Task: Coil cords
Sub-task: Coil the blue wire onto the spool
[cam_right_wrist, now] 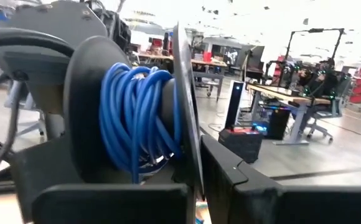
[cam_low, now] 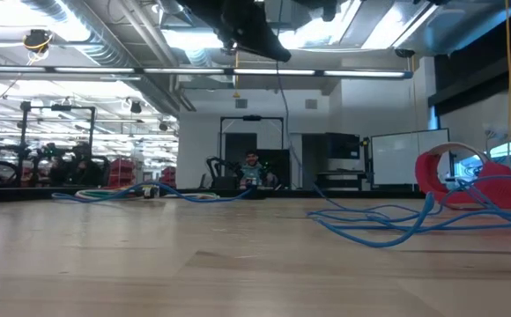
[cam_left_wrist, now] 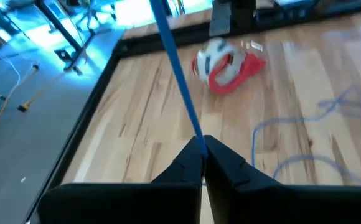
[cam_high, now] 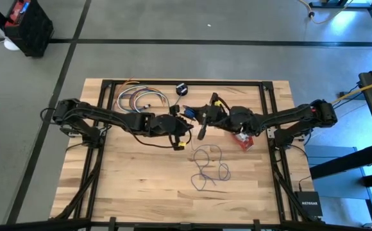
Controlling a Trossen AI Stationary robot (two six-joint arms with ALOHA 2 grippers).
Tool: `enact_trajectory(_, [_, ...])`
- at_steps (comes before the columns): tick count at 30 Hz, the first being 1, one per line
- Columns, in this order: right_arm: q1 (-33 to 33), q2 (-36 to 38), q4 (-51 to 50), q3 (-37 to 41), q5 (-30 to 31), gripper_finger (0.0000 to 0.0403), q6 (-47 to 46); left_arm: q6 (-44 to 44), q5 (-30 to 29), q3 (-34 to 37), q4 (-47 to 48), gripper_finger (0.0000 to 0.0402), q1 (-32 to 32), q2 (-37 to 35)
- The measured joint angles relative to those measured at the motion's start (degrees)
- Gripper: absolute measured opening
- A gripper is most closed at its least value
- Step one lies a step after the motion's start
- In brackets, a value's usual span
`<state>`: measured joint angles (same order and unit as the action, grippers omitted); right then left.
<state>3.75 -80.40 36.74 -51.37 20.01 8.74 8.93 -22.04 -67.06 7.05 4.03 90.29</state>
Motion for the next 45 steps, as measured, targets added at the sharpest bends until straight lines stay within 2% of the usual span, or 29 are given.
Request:
enact_trajectory(6, [0.00, 2.18, -7.70, -0.02, 0.85, 0.0019, 4.75, -1.60, -0.05, 0.05, 8.06, 0.0000, -0.06, -1.75])
enact_trajectory(18, [2.01, 3.72, -16.60, -0.02, 1.00, 0.0019, 11.23, -8.92, 0.00, 0.06, 15.40, 0.0000, -0.28, -1.73])
enact_trajectory(33, [1.86, 3.87, -15.94, -0.07, 0.99, 0.0019, 14.91, -12.18, -0.10, 0.19, 13.56, 0.0000, -0.35, -1.63])
enact_trajectory(45, [1.87, 3.63, -12.62, -0.12, 0.31, 0.0019, 15.89, -10.44, -0.12, 0.19, 10.45, 0.0000, 0.50, -1.80])
